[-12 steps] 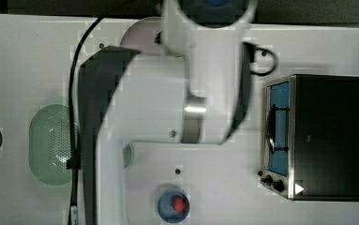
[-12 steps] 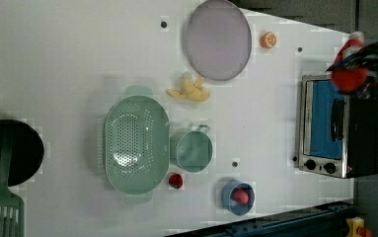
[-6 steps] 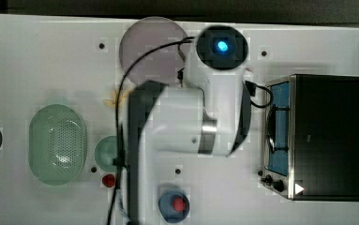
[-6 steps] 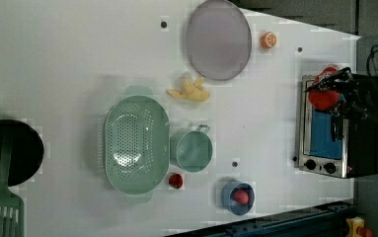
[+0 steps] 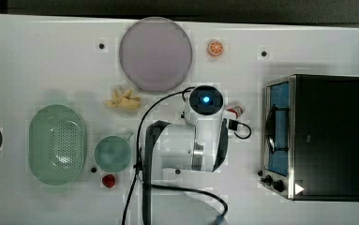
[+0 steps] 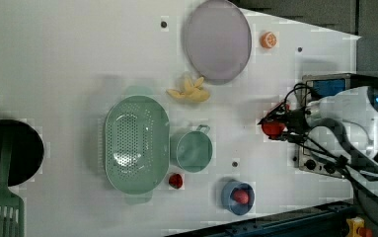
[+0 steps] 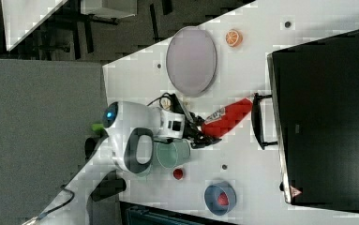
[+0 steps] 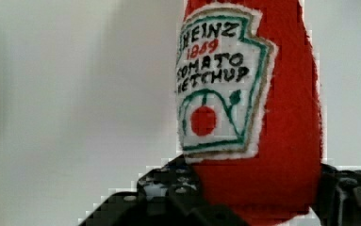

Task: Pick Ketchup from oven and place it on table.

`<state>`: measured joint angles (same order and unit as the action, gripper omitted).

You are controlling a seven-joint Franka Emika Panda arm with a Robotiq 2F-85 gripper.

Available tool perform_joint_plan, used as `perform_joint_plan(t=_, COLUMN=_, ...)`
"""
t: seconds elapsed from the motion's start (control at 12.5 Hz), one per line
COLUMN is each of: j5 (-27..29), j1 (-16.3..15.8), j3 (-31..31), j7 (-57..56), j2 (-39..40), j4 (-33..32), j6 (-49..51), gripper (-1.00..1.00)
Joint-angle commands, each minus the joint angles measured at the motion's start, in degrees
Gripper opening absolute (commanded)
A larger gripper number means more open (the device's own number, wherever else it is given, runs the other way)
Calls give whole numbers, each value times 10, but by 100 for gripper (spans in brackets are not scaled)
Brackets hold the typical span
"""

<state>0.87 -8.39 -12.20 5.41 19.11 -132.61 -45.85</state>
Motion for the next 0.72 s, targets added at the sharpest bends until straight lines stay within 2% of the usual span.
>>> perform_joint_plan(t=0.08, j5=0, j1=-11, j3=19, j7=10, j2=-21, j4=31, j6=-53, gripper=76)
perform_joint_plan(t=0.16, j5=1, j1=-11, j3=19, j7=10, j2=-29, j4=33, j6=-53, gripper=100)
perform_joint_plan(t=0.48, j5=0, j1=-10, j3=18, j7=16, j2=-99, j4=58, j6=13, gripper=100)
perform_joint_plan(t=0.72, j5=0, j1=-10, j3=18, j7=16, j2=-158, j4=139, j6=167, gripper=100)
